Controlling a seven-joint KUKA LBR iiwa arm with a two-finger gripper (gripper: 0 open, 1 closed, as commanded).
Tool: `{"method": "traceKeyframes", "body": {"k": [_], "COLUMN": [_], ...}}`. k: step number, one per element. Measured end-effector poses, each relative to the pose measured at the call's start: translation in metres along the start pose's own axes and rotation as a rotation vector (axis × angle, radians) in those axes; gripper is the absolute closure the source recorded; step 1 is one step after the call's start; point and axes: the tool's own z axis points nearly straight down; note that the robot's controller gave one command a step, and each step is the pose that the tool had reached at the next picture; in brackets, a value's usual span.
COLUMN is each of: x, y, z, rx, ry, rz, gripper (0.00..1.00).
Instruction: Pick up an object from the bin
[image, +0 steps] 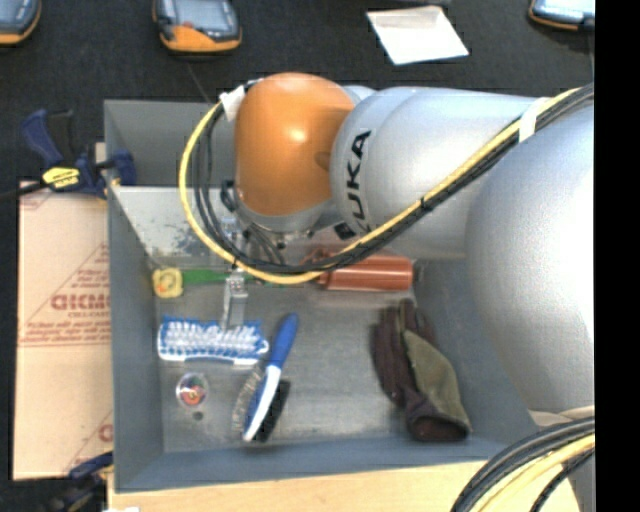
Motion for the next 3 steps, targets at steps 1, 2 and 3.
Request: {"method": "traceKeyframes", "body": {"k": [1, 2, 3], "x": [-0.002, 0.011, 0.037], "y": [-0.001, -0.012, -0.015], "z": [-0.005, 0.064, 0.075], "rx": [-0.002, -0.004, -0.003], "ry": [-0.008, -0.012, -0.006], "rz": [0.004, 0.010, 0.151], "gripper": [0.00, 0.00, 0.00]}}
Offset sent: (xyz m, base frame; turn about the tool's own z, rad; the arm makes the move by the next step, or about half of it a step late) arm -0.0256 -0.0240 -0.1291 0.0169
